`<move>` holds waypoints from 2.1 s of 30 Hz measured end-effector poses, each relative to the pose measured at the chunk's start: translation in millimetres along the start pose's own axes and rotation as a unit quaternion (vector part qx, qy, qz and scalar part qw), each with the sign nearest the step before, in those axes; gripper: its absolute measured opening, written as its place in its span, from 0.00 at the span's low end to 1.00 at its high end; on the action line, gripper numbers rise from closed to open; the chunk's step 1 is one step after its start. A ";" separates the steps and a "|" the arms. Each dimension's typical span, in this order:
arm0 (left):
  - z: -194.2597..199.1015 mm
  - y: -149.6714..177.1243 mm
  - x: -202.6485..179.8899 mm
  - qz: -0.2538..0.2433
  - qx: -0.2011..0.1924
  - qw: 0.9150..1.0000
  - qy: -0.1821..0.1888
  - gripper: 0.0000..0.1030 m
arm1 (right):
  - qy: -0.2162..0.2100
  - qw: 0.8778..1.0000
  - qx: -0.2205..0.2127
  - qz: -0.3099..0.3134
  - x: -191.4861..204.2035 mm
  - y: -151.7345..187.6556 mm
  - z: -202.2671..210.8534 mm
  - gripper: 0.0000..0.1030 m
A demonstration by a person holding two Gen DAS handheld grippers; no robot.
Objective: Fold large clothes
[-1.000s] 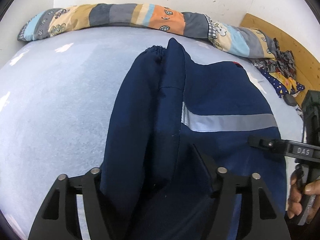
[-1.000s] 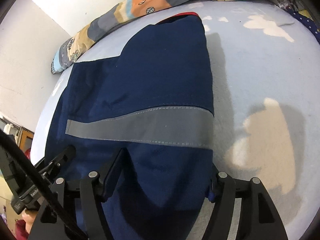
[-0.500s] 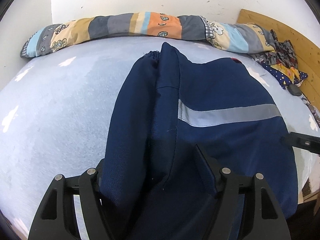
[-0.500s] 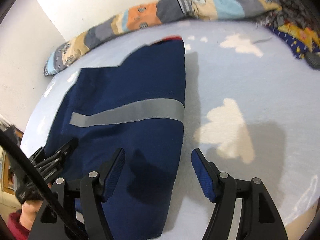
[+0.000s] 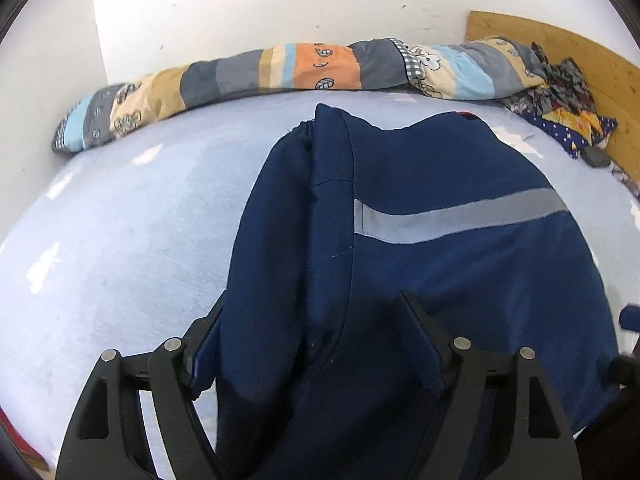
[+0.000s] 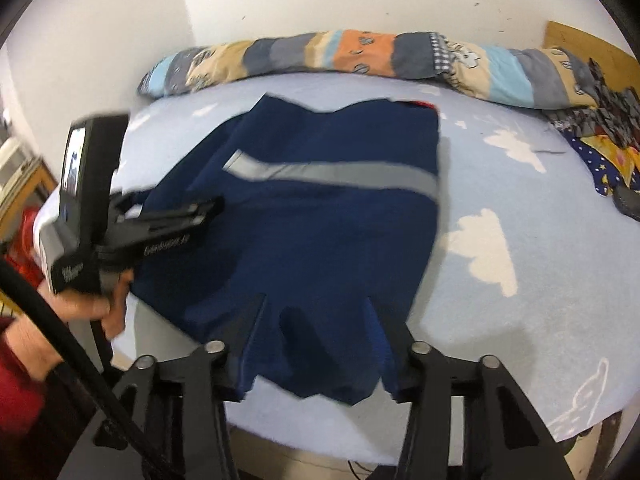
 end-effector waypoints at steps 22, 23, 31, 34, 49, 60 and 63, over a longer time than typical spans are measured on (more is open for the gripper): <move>43.8 -46.1 42.8 0.070 -0.034 0.997 0.009 0.79 | -0.029 0.998 0.008 -0.056 -37.7 -47.4 8.2 0.44; 41.7 -55.8 39.9 0.071 -0.031 0.997 0.018 0.79 | -0.022 0.998 0.003 -0.059 -45.5 -59.4 7.2 0.44; -22.4 -98.4 -5.6 0.034 0.024 0.998 0.044 0.79 | 0.031 0.996 -0.021 -0.078 -83.7 -152.1 -44.7 0.45; -61.7 -98.8 -3.0 0.040 0.055 0.997 0.023 0.79 | 0.032 0.996 -0.010 -0.087 -88.2 -173.5 -77.0 0.45; -83.8 -87.1 21.0 0.087 0.077 0.993 0.019 0.95 | 0.027 0.995 0.046 -0.084 -69.7 -177.1 -122.1 0.55; -1.6 -23.9 33.3 0.084 0.052 0.995 0.002 0.95 | -0.009 0.994 0.058 -0.091 -27.4 -81.5 -52.5 0.60; -24.4 8.7 29.7 0.073 0.098 0.993 0.005 0.96 | 0.018 0.996 0.066 -0.065 -21.6 -59.7 -63.4 0.61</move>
Point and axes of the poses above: each gripper's, at about its wrist camera, not at the fingertips, and z roughly against the way its jaws point, x to its left, y to its underside, the point moved 9 cm from there along -z, roughly the way its jaws point
